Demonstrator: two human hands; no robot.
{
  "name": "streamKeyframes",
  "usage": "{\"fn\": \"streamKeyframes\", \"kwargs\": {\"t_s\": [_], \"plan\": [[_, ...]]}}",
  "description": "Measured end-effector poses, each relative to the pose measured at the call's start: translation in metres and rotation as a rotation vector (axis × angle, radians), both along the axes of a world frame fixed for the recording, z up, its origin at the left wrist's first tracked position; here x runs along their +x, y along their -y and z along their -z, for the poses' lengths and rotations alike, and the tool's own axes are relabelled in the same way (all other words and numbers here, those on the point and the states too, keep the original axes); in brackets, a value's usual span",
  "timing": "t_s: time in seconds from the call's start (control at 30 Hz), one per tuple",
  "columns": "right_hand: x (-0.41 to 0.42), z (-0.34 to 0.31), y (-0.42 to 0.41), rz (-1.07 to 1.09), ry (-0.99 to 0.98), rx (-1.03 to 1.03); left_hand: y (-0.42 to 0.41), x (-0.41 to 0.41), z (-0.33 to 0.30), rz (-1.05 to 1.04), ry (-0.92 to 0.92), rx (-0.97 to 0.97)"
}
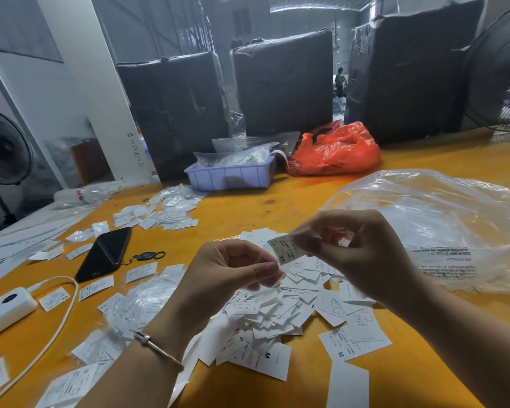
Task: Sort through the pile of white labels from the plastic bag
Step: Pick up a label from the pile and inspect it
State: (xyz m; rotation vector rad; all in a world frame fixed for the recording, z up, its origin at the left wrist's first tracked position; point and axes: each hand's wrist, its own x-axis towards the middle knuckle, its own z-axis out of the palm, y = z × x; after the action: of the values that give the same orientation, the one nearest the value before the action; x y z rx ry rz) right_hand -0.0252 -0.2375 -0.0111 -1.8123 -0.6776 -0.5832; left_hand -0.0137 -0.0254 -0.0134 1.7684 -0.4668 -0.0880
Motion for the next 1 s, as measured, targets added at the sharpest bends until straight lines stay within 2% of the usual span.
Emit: {"fn": "streamKeyframes", "kwargs": {"t_s": [0.57, 1.0], "plan": [[0.004, 0.0018, 0.0007, -0.04, 0.065, 0.062, -0.0005, -0.0003, -0.0008, 0.045, -0.041, 0.014], [0.008, 0.0053, 0.0027, -0.073, -0.131, -0.023, -0.0008, 0.0009, -0.0005, -0.008, -0.041, -0.024]]}}
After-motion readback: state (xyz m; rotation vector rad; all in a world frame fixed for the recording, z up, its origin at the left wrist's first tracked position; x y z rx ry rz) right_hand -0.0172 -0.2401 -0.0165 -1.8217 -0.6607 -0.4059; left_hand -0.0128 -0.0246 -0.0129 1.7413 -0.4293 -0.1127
